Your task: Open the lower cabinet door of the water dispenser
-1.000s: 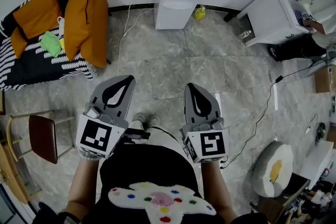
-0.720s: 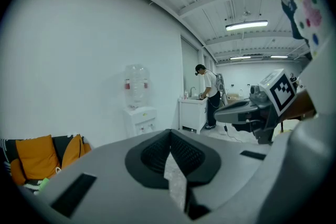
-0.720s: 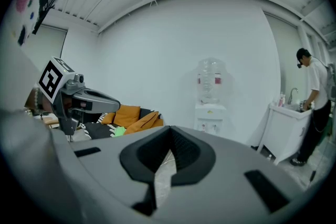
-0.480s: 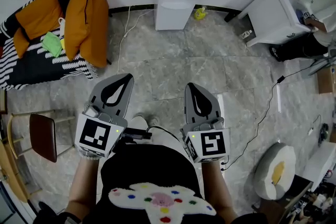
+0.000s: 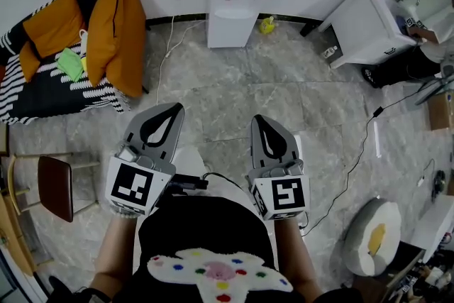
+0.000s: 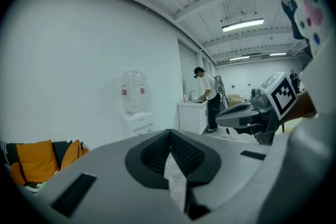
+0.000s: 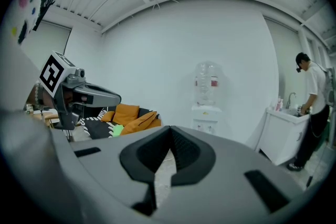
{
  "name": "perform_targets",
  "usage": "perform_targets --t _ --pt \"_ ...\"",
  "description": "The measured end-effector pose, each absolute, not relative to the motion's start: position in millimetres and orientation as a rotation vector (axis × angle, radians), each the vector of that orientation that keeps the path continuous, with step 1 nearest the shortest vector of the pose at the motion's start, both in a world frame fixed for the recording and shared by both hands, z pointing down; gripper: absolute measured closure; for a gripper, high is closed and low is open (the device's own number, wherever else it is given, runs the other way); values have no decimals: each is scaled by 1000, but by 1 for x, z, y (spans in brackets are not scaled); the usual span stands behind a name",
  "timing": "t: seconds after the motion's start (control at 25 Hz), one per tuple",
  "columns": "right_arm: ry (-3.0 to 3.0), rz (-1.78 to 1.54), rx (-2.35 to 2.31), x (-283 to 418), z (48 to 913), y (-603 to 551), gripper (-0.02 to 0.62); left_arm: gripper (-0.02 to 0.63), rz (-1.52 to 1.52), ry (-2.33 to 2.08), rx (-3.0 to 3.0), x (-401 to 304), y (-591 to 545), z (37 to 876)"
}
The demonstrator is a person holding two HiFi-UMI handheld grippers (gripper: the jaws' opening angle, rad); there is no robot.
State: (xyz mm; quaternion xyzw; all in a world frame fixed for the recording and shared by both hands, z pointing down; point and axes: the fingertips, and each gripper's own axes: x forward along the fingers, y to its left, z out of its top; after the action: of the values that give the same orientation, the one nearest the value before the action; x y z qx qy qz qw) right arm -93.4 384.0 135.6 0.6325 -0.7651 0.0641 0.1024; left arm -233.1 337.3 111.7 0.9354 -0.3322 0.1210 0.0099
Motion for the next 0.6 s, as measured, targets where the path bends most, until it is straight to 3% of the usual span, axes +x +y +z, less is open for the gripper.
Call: perform_targets --t 0.6 --pt "-2208 164 1911 -79 137 369 592 592 335 -967 2972 -210 314 110"
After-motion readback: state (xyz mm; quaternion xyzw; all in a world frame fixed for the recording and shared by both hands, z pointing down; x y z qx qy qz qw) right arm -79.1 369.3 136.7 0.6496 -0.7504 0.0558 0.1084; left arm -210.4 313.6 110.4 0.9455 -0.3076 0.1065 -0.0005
